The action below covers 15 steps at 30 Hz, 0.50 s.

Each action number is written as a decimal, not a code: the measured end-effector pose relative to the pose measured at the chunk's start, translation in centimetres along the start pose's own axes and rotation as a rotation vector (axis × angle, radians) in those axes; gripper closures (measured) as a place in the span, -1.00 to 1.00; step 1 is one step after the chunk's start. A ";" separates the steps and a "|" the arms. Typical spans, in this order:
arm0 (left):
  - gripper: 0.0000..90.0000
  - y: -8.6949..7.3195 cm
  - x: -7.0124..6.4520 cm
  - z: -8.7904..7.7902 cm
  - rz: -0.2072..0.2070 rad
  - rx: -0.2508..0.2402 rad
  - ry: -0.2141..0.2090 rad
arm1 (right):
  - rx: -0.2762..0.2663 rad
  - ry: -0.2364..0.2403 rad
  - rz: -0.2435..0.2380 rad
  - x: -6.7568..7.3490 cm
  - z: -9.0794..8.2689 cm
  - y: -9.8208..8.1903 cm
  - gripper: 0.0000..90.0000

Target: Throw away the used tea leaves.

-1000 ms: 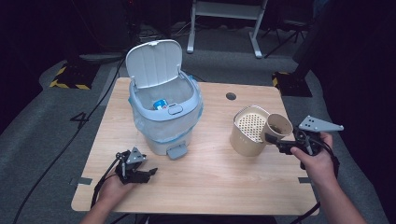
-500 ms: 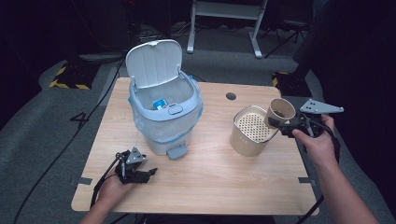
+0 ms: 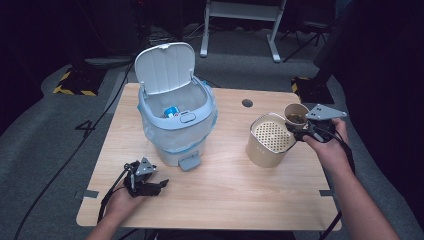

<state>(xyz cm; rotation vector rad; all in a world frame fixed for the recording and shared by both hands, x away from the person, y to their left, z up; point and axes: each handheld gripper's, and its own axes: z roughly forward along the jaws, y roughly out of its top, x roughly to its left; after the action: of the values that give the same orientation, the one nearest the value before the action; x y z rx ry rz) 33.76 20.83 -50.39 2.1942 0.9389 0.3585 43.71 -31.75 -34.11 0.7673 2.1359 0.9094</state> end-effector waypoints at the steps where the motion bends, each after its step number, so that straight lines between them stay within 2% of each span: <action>1: -0.37 0.0 0.0 0.0 0.000 0.000 0.000 | 0.000 0.000 0.000 0.0 0.0 0.0 -0.29; 2: -0.38 0.0 0.0 0.0 0.000 0.000 0.000 | 0.017 -0.031 -0.064 0.2 0.1 0.1 -0.28; 8: -0.38 0.0 0.0 0.0 0.000 0.000 0.000 | 0.075 -0.106 -0.256 1.1 0.6 0.4 -0.28; 11: -0.38 0.0 0.0 0.0 0.000 0.000 0.000 | 0.101 -0.133 -0.342 1.6 0.9 0.6 -0.27; 14: -0.38 0.0 0.0 0.0 0.000 0.000 0.000 | 0.121 -0.164 -0.409 1.9 1.1 0.8 -0.26; 15: -0.37 0.0 0.0 0.0 0.000 0.000 0.000 | 0.121 -0.164 -0.409 1.9 1.1 0.8 -0.26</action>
<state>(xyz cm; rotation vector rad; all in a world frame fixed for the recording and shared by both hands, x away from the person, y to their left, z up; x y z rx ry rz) 33.75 20.82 -50.39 2.1940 0.9390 0.3587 43.67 -29.51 -34.75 0.4194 2.1066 0.4897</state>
